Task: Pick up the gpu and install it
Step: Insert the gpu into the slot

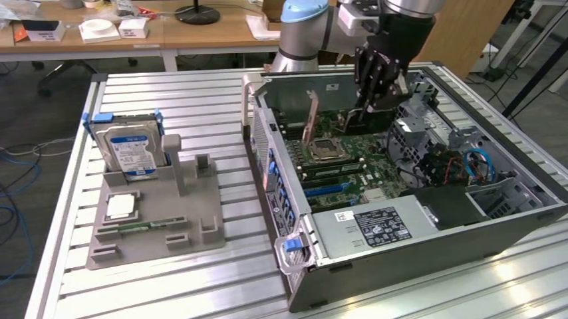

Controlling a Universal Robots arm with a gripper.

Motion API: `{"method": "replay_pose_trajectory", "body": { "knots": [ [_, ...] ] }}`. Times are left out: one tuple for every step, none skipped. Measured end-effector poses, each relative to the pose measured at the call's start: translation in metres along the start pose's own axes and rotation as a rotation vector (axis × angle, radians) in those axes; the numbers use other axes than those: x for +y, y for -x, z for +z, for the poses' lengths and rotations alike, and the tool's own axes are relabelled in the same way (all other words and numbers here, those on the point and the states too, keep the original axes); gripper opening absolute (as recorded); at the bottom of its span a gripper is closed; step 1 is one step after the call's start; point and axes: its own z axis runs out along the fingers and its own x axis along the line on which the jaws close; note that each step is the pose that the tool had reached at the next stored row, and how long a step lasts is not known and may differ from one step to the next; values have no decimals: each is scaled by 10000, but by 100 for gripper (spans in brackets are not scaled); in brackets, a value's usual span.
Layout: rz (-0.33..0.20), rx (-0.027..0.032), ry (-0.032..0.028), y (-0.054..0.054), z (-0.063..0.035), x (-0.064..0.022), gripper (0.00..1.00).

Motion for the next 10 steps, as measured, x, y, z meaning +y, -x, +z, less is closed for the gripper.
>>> {"method": "replay_pose_trajectory", "body": {
  "knots": [
    [84,2,-44,-1,11,0,26],
    [95,17,-67,-4,20,0,26],
    [96,23,-95,-6,27,-1,26],
    [97,36,-118,-8,33,0,26],
    [97,61,-137,-9,38,3,26],
    [97,77,-145,-11,49,9,26],
    [94,78,-146,-19,64,9,26],
    [94,80,-146,-32,80,11,26],
    [102,78,-146,-40,97,17,26],
    [114,79,-142,-43,114,24,26]
  ]
}}
